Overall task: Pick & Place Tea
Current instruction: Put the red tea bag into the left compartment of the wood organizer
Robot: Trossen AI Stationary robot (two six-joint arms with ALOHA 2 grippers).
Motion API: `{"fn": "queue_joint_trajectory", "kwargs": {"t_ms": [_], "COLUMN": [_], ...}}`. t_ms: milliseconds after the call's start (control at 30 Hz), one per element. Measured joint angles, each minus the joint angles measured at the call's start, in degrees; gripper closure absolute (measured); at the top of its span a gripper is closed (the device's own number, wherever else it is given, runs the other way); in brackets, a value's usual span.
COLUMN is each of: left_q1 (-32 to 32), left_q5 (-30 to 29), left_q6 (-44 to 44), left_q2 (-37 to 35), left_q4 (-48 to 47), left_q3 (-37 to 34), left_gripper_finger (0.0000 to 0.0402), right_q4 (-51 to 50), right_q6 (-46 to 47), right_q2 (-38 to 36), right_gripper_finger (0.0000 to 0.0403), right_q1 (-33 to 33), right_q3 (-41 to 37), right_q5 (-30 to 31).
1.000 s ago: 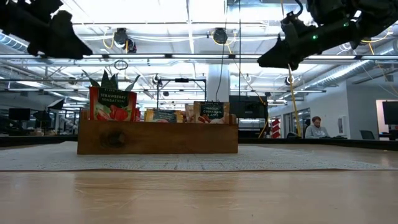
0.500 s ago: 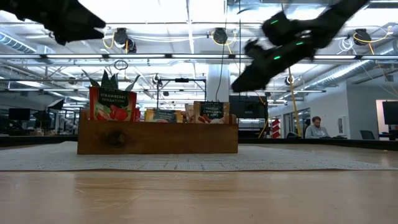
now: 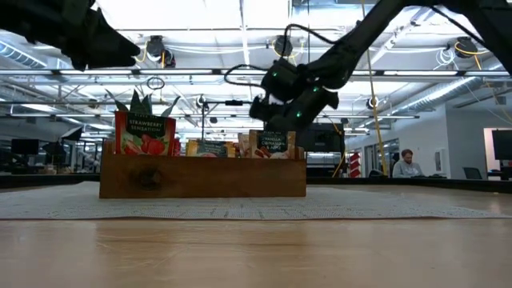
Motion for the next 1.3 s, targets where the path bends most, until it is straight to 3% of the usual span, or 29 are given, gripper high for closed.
{"fn": "queue_joint_trajectory", "kwargs": {"t_ms": [233, 400, 667, 867, 1100, 1300], "left_q1": [2.54, 4.12, 5.06, 5.06, 5.06, 5.06], "left_q5": [0.35, 0.44, 0.5, 0.5, 0.48, 0.46], "left_q6": [0.21, -0.28, -1.32, -1.34, -3.48, -4.68], "left_q2": [0.01, 0.01, 0.01, 0.01, 0.01, 0.01], "left_q4": [-0.39, -0.46, -0.53, -0.65, -2.52, -3.23], "left_q3": [-0.13, -0.13, -0.13, -0.13, -0.13, -0.13], "left_gripper_finger": [0.0158, 0.0158, 0.0158, 0.0158, 0.0158, 0.0158], "right_q4": [-2.49, -2.22, -2.83, -3.28, -3.28, -3.33], "right_q6": [-2.3, -5.05, -3.57, -2.19, -2.4, -3.55], "right_q2": [3.45, 5.26, 6.13, 6.13, 6.13, 4.62], "right_gripper_finger": [0.0125, 0.013, 0.0155, 0.0226, 0.0379, 0.04], "right_q1": [3.83, 4.23, 2.65, 2.36, 2.52, 2.87], "right_q3": [1.39, 2.44, 2.44, 2.4, 2.33, 2.14], "right_q5": [0.28, 4.63, 6.13, 6.42, 6.45, 6.67]}}
